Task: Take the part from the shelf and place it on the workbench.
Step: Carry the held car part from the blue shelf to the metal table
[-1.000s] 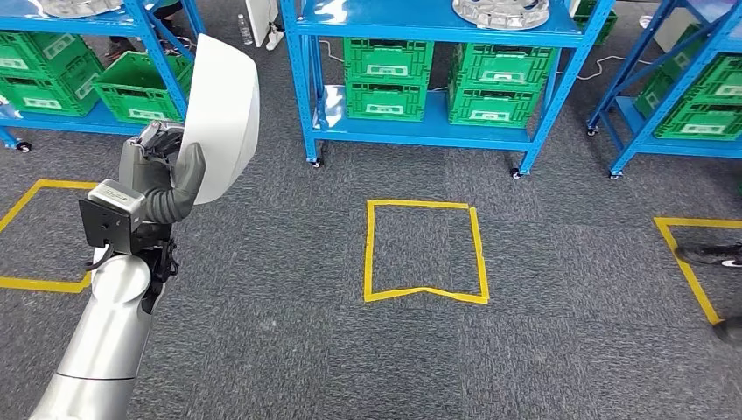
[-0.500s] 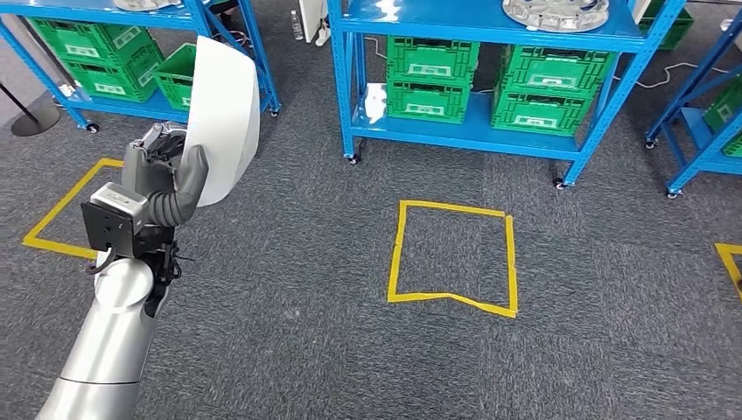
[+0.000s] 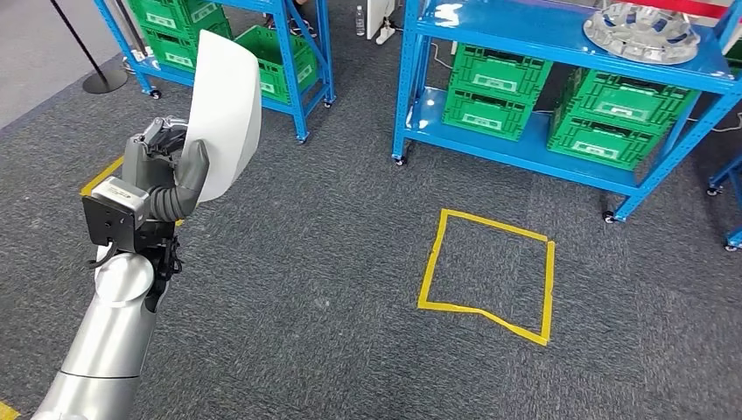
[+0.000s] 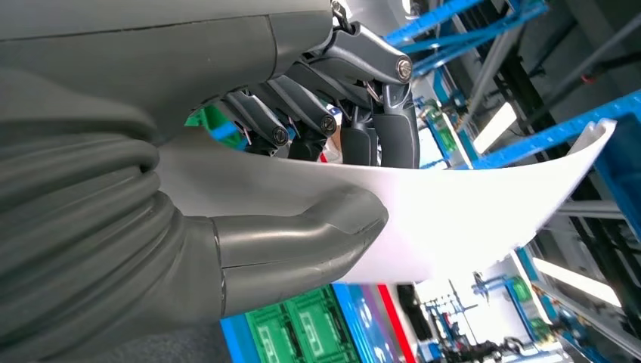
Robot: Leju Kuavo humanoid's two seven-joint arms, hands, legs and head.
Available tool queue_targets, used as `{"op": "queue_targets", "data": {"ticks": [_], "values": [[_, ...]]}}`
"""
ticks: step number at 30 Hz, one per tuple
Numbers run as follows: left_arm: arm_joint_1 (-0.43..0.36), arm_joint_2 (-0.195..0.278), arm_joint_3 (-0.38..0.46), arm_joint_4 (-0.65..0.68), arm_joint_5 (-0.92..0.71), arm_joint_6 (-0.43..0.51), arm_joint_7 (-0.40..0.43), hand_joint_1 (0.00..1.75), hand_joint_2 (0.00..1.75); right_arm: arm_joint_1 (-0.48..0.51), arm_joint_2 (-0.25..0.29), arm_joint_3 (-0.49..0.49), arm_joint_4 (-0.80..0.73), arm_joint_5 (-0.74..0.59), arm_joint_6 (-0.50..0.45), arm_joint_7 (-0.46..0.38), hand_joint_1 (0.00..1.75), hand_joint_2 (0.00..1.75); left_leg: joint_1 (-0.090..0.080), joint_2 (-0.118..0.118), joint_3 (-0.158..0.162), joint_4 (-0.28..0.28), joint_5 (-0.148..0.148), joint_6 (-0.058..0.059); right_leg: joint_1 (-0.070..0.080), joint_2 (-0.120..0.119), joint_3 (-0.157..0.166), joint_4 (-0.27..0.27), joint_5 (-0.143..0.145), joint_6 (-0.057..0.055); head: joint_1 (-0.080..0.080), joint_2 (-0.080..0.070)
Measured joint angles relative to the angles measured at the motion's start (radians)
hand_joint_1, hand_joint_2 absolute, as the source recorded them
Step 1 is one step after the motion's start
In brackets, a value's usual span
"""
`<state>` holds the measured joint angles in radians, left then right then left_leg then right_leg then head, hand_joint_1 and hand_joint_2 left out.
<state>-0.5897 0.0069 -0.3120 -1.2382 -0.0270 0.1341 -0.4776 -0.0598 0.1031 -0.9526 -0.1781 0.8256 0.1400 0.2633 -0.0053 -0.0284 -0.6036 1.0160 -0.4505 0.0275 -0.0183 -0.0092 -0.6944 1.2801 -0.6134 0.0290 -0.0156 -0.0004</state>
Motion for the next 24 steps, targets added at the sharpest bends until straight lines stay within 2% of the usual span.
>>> {"op": "queue_targets", "data": {"ticks": [1,2,3,5,7,9,10,11,13,15,16,17,18,20,21,22,24], "values": [[0.001,0.0,0.0,0.002,0.0,0.0,0.0,1.75,1.75,0.002,0.0,0.0,0.0,0.0,0.0,0.0,0.0,0.0,-0.001,-0.013,-0.002,0.003,0.0,0.0,0.001,0.002,-0.008,0.011,0.008,-0.002,0.0,0.0],[0.002,0.0,0.0,0.003,0.0,0.0,0.0,1.75,1.75,0.003,0.0,-0.001,0.0,0.0,0.0,0.001,0.0,0.0,-0.001,-0.025,-0.003,0.006,0.0,0.0,0.002,0.005,0.003,-0.018,0.034,-0.004,0.0,0.0],[0.003,0.0,0.0,0.004,0.0,0.0,0.0,1.75,1.75,0.003,0.0,-0.001,0.0,0.0,0.0,0.001,0.0,0.0,-0.001,-0.037,-0.004,0.01,-0.001,-0.002,0.001,0.013,0.031,-0.077,0.069,-0.006,0.001,0.0],[0.003,0.0,0.0,0.004,0.0,0.0,0.0,1.75,1.75,0.003,0.0,-0.001,0.0,0.003,0.0,-0.002,0.0,0.0,-0.001,-0.057,-0.008,0.018,-0.003,-0.008,0.0,0.046,0.086,-0.193,0.11,-0.012,0.001,0.0],[0.004,0.002,0.0,0.003,0.0,-0.001,0.0,1.75,1.75,0.002,-0.001,-0.001,0.0,0.009,0.001,-0.011,0.0,0.0,-0.001,-0.075,-0.014,0.019,-0.002,-0.02,0.002,0.06,0.105,-0.234,0.112,-0.019,0.001,0.0],[0.011,0.011,0.0,-0.003,0.0,-0.001,-0.001,1.75,1.75,0.002,0.0,-0.001,0.0,0.019,0.002,-0.017,0.0,0.0,0.0,-0.089,-0.018,0.015,0.002,-0.033,0.002,0.041,0.109,-0.24,0.116,-0.03,0.001,0.0],[0.017,0.018,0.002,-0.009,0.0,0.0,-0.001,1.75,1.75,0.001,0.001,-0.001,0.0,0.023,0.003,-0.017,0.0,0.0,-0.001,-0.077,-0.021,0.02,-0.002,-0.039,0.0,0.032,0.113,-0.244,0.119,-0.037,0.0,0.0],[0.021,0.024,0.003,-0.016,-0.001,0.0,-0.002,1.75,1.75,0.001,0.002,-0.001,0.0,0.028,0.003,-0.017,0.0,0.0,-0.002,-0.057,-0.03,0.039,-0.015,-0.044,-0.003,0.022,0.116,-0.249,0.122,-0.045,-0.002,0.0],[0.028,0.032,0.005,-0.028,-0.002,0.0,-0.001,1.75,1.75,0.003,0.003,-0.001,0.0,0.033,0.003,-0.017,0.0,0.0,0.0,-0.003,-0.076,0.137,-0.07,-0.055,-0.003,0.002,0.119,-0.253,0.123,-0.056,-0.006,0.0],[0.037,0.033,0.005,-0.034,-0.005,0.002,0.004,1.75,1.75,0.004,0.003,-0.001,0.0,0.035,0.002,-0.017,0.0,0.0,0.006,0.015,-0.135,0.258,-0.12,-0.064,-0.002,-0.019,0.119,-0.253,0.121,-0.058,-0.007,0.0],[0.042,0.033,0.005,-0.037,-0.007,0.004,0.008,1.75,1.75,0.004,0.003,-0.001,0.0,0.035,0.002,-0.017,0.0,0.0,0.009,0.018,-0.147,0.283,-0.122,-0.067,-0.002,-0.03,0.12,-0.252,0.12,-0.058,-0.007,0.0],[0.045,0.033,0.005,-0.041,-0.01,0.005,0.012,1.75,1.75,0.003,0.003,-0.001,0.0,0.035,0.001,-0.017,0.0,0.0,0.011,0.022,-0.139,0.27,-0.105,-0.068,-0.002,-0.041,0.121,-0.252,0.118,-0.056,-0.007,0.0],[0.046,0.033,0.005,-0.045,-0.013,0.006,0.016,1.75,1.75,0.002,0.003,-0.001,0.0,0.035,0.0,-0.017,0.0,0.0,0.012,0.029,-0.112,0.22,-0.075,-0.068,-0.002,-0.051,0.123,-0.251,0.115,-0.054,-0.007,0.0],[0.046,0.032,0.005,-0.056,-0.021,0.008,0.022,1.75,1.75,0.001,0.005,-0.001,0.0,0.035,0.0,-0.017,0.0,0.0,0.009,0.064,-0.037,0.082,-0.022,-0.061,0.0,-0.071,0.13,-0.25,0.109,-0.046,-0.007,0.0],[0.046,0.03,0.006,-0.061,-0.024,0.008,0.024,1.75,1.75,0.001,0.006,-0.001,0.0,0.035,0.0,-0.017,0.0,0.0,0.006,0.078,-0.013,0.036,-0.01,-0.055,0.002,-0.079,0.133,-0.25,0.106,-0.041,-0.007,0.0],[0.047,0.028,0.006,-0.066,-0.029,0.007,0.026,1.75,1.75,0.001,0.006,-0.001,0.0,0.035,0.0,-0.018,0.0,0.0,0.002,0.086,-0.001,0.013,-0.008,-0.049,0.004,-0.087,0.135,-0.25,0.104,-0.035,-0.006,0.0],[0.051,0.025,0.008,-0.074,-0.037,0.002,0.031,1.75,1.75,0.0,0.008,-0.001,0.0,0.036,0.0,-0.017,0.0,0.0,-0.002,0.069,-0.003,0.008,-0.007,-0.036,0.005,-0.103,0.139,-0.253,0.103,-0.023,-0.006,0.0]]}}
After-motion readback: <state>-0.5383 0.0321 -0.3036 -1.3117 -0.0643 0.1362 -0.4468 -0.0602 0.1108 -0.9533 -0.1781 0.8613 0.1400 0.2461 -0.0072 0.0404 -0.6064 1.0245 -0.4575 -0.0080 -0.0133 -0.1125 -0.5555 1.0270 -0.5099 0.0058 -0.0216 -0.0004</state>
